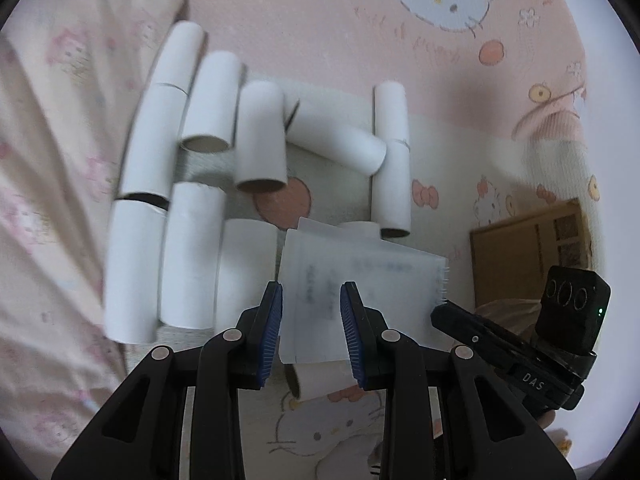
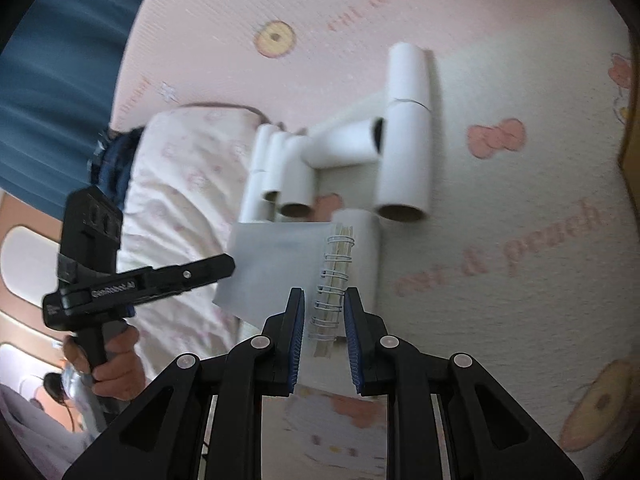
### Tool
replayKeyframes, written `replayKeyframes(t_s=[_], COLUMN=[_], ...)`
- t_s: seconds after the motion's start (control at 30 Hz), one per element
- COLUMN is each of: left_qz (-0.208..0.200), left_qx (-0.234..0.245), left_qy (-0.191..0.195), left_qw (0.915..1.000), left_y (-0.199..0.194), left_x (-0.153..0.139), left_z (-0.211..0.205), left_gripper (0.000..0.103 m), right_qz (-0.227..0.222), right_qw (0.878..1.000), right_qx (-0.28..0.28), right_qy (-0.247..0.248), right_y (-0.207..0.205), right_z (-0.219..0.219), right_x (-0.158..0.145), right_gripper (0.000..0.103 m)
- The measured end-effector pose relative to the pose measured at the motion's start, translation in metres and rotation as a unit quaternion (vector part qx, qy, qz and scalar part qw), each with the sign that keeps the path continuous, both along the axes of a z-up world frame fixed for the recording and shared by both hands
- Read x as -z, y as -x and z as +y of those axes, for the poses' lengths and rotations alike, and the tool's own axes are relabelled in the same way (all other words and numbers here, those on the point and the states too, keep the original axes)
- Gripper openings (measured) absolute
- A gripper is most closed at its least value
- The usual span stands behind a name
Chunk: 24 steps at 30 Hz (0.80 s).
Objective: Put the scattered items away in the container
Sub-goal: 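Lift the notepad and carry it toward the cardboard box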
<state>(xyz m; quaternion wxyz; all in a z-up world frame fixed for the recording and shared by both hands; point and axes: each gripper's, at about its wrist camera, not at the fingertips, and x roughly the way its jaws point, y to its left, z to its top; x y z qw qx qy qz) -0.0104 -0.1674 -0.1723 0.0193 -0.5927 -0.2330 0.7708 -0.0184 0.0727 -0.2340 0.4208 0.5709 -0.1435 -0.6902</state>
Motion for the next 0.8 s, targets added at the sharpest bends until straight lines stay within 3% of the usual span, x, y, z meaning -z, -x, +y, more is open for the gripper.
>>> replayKeyframes(t_s=[0.2, 0.33, 0.47, 0.57, 0.67, 0.8], left_qz=[-0.009, 0.008, 0.011, 0.021, 0.017, 0.002], left_qx=[0.002, 0.01, 0.02, 0.026, 0.02, 0.008], left_qy=[-0.027, -0.048, -0.043, -0.029, -0.027, -0.064], left_qw=[0.9996, 0.9988, 0.9988, 0.999, 0.9993, 0.9979], left_y=[0.004, 0.008, 0.012, 0.013, 0.013, 0.013], left_x=[0.023, 0.025, 0.03, 0.027, 0.029, 0.038], left_z=[0.007, 0.014, 0.023, 0.028, 0.025, 0.017], left_gripper=[0.033, 0.033, 0.033, 0.033, 0.047, 0.049], right_qz=[-0.037, -0.026, -0.012, -0.027, -0.026, -0.037], right_qw=[0.999, 0.999, 0.999, 0.999, 0.998, 0.998], right_qx=[0.02, 0.027, 0.029, 0.042, 0.036, 0.04], right_qy=[0.018, 0.01, -0.026, -0.019, -0.035, -0.025], right_y=[0.011, 0.016, 0.018, 0.019, 0.018, 0.017], right_z=[0.016, 0.025, 0.028, 0.035, 0.035, 0.04], right_x=[0.018, 0.015, 0.024, 0.032, 0.035, 0.039], right_gripper=[0.017, 0.017, 0.017, 0.017, 0.017, 0.017])
